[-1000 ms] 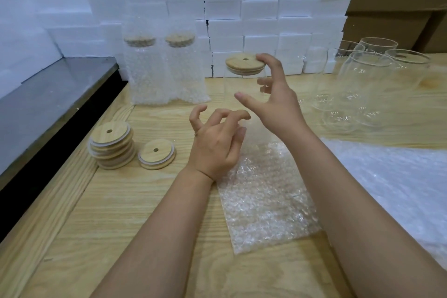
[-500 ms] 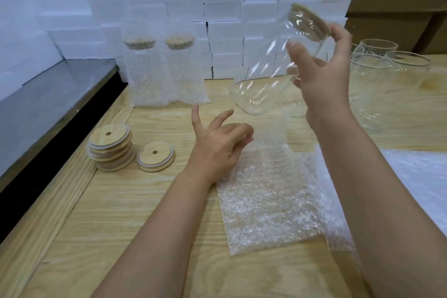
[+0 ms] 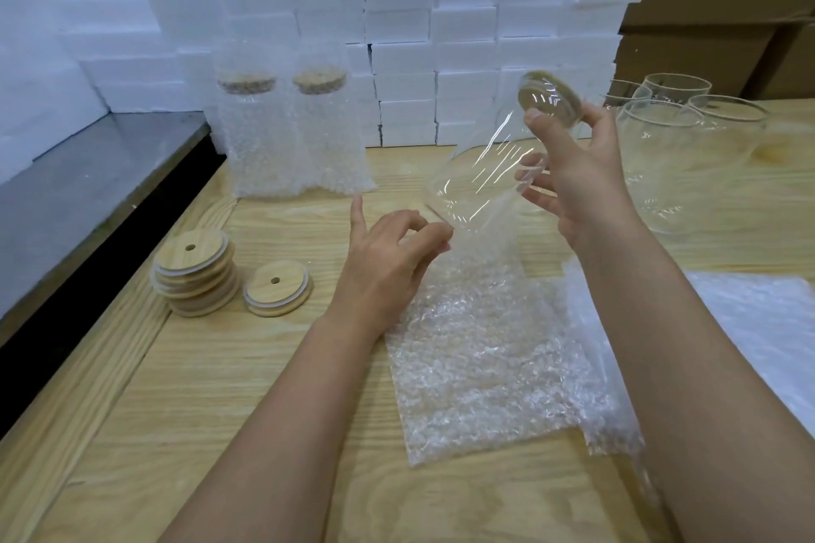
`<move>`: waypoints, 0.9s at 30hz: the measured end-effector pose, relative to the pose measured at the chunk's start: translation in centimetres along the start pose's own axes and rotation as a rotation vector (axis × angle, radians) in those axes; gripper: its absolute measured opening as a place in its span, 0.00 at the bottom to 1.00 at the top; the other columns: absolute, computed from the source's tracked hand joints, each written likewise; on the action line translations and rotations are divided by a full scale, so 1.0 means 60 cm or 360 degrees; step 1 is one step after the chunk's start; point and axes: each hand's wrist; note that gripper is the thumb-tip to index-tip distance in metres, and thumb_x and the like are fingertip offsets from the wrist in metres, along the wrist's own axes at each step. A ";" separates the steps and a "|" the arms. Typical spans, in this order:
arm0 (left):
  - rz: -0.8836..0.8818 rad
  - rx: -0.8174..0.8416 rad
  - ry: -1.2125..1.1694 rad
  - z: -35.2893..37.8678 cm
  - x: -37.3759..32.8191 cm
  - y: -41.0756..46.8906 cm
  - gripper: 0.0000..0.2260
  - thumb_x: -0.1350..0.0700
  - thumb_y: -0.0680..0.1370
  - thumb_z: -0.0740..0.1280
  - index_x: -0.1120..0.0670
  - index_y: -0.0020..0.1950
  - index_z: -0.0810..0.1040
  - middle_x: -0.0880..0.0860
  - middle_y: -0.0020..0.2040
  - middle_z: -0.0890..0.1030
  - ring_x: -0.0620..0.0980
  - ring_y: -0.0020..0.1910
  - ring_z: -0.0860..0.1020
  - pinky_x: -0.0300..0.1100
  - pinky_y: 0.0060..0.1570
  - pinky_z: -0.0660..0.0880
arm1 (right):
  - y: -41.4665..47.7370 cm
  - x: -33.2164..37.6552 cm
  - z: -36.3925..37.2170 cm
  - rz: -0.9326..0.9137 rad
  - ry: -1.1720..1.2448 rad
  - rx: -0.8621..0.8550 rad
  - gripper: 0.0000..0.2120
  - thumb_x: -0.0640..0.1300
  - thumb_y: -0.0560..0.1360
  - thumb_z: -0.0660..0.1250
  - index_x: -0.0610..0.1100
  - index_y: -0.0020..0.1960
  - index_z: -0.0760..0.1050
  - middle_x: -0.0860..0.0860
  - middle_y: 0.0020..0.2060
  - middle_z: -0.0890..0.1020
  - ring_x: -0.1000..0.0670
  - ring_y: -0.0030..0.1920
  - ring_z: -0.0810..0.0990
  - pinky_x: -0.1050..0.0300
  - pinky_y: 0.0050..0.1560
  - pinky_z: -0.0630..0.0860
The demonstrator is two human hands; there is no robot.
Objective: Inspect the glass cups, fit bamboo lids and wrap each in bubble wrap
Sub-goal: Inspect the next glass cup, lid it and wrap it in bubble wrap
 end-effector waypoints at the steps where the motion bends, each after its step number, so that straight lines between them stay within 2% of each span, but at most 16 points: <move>1: -0.0006 -0.0012 0.0008 0.000 0.000 0.000 0.05 0.56 0.78 0.61 0.48 0.52 0.67 0.58 0.42 0.80 0.57 0.44 0.81 0.72 0.66 0.53 | 0.000 0.000 -0.001 -0.0021 -0.0029 0.0001 0.24 0.51 0.72 0.73 0.55 0.63 0.65 0.46 0.42 0.77 0.48 0.38 0.76 0.56 0.39 0.76; 3: -0.0011 -0.0038 0.0009 0.001 -0.001 0.001 0.04 0.55 0.79 0.60 0.48 0.52 0.67 0.59 0.43 0.79 0.58 0.45 0.81 0.73 0.65 0.55 | 0.000 -0.001 0.000 -0.0089 -0.0115 0.0022 0.21 0.50 0.71 0.74 0.59 0.58 0.66 0.45 0.48 0.77 0.48 0.39 0.75 0.56 0.39 0.76; 5: -0.0001 -0.0068 -0.0006 0.002 -0.003 0.002 0.04 0.56 0.79 0.60 0.49 0.52 0.66 0.60 0.44 0.78 0.60 0.45 0.80 0.74 0.63 0.61 | -0.001 -0.001 0.004 -0.0128 -0.0187 0.0066 0.20 0.50 0.71 0.74 0.62 0.52 0.65 0.46 0.47 0.76 0.48 0.41 0.75 0.55 0.40 0.75; 6: 0.0007 -0.0095 -0.0005 0.002 -0.004 0.003 0.04 0.56 0.79 0.60 0.50 0.53 0.66 0.61 0.44 0.78 0.60 0.44 0.79 0.72 0.58 0.69 | -0.003 -0.002 0.006 -0.0133 -0.0203 0.0088 0.20 0.49 0.70 0.74 0.63 0.52 0.64 0.46 0.46 0.76 0.48 0.42 0.75 0.55 0.41 0.76; 7: -0.0004 -0.0119 -0.0009 0.000 -0.006 0.004 0.05 0.56 0.79 0.60 0.50 0.53 0.66 0.61 0.46 0.78 0.60 0.41 0.78 0.66 0.48 0.75 | -0.003 -0.003 0.008 -0.0138 -0.0209 0.0104 0.21 0.49 0.71 0.74 0.62 0.53 0.65 0.45 0.46 0.76 0.48 0.42 0.75 0.54 0.41 0.76; 9: -0.0089 -0.0114 -0.0005 -0.004 -0.009 0.007 0.05 0.55 0.79 0.59 0.49 0.53 0.65 0.62 0.50 0.78 0.56 0.34 0.75 0.51 0.29 0.76 | -0.005 -0.003 0.012 -0.0160 -0.0236 0.0115 0.22 0.50 0.71 0.74 0.60 0.57 0.65 0.45 0.44 0.76 0.48 0.42 0.75 0.54 0.40 0.77; 11: -0.0144 -0.0084 0.0003 -0.003 -0.008 0.007 0.04 0.53 0.79 0.57 0.48 0.53 0.64 0.61 0.53 0.77 0.55 0.28 0.72 0.48 0.23 0.73 | -0.007 -0.003 0.017 -0.0201 -0.0279 0.0127 0.23 0.50 0.70 0.74 0.59 0.58 0.65 0.46 0.43 0.76 0.49 0.40 0.75 0.52 0.42 0.78; 14: -0.0188 -0.0055 -0.0170 0.001 -0.005 0.005 0.05 0.51 0.80 0.54 0.48 0.54 0.63 0.62 0.55 0.75 0.60 0.30 0.75 0.53 0.25 0.75 | -0.011 -0.003 0.021 -0.0235 -0.0363 0.0169 0.22 0.50 0.70 0.75 0.61 0.56 0.65 0.46 0.43 0.75 0.50 0.41 0.75 0.44 0.48 0.79; 18: -0.0232 -0.0171 -0.0377 0.008 -0.005 0.004 0.05 0.52 0.80 0.54 0.49 0.54 0.65 0.60 0.53 0.74 0.59 0.39 0.76 0.54 0.33 0.77 | -0.015 -0.005 0.026 -0.0254 -0.0455 0.0235 0.22 0.52 0.70 0.75 0.62 0.55 0.65 0.46 0.44 0.75 0.49 0.42 0.75 0.43 0.51 0.78; 21: -0.0324 -0.0243 -0.0516 0.020 -0.003 0.004 0.05 0.52 0.80 0.54 0.49 0.54 0.67 0.54 0.52 0.73 0.40 0.46 0.72 0.38 0.46 0.73 | -0.015 -0.006 0.030 -0.0283 -0.0507 0.0267 0.23 0.53 0.70 0.74 0.62 0.58 0.65 0.47 0.44 0.76 0.50 0.42 0.76 0.47 0.50 0.79; 22: -0.0396 -0.0249 -0.0593 0.023 -0.003 0.005 0.06 0.50 0.80 0.54 0.48 0.54 0.67 0.52 0.53 0.72 0.36 0.47 0.71 0.35 0.48 0.70 | -0.016 -0.006 0.031 -0.0290 -0.0510 0.0276 0.23 0.53 0.70 0.74 0.62 0.58 0.66 0.47 0.43 0.76 0.50 0.41 0.77 0.48 0.48 0.79; 23: -0.0479 -0.0247 -0.0690 0.025 -0.004 0.006 0.07 0.47 0.80 0.54 0.46 0.55 0.67 0.50 0.55 0.72 0.37 0.49 0.73 0.35 0.49 0.70 | -0.016 -0.006 0.032 -0.0296 -0.0509 0.0283 0.23 0.53 0.70 0.74 0.63 0.59 0.66 0.47 0.43 0.76 0.51 0.41 0.77 0.50 0.45 0.78; 24: -0.0561 -0.0237 -0.0800 0.026 -0.006 0.007 0.08 0.45 0.79 0.55 0.44 0.55 0.66 0.49 0.56 0.72 0.42 0.50 0.75 0.39 0.50 0.71 | -0.016 -0.006 0.033 -0.0302 -0.0504 0.0285 0.23 0.53 0.70 0.74 0.63 0.59 0.66 0.47 0.42 0.76 0.51 0.40 0.77 0.53 0.43 0.77; 27: -0.0723 -0.0215 -0.1069 0.025 -0.012 0.013 0.13 0.40 0.76 0.59 0.41 0.59 0.66 0.47 0.59 0.73 0.54 0.57 0.76 0.53 0.57 0.75 | -0.016 -0.007 0.031 -0.0328 -0.0481 0.0298 0.23 0.53 0.70 0.74 0.63 0.59 0.66 0.46 0.41 0.77 0.52 0.40 0.77 0.57 0.41 0.75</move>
Point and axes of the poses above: each hand's wrist, its own y-axis towards the middle knuckle, its own z-axis out of the palm, x = y × z
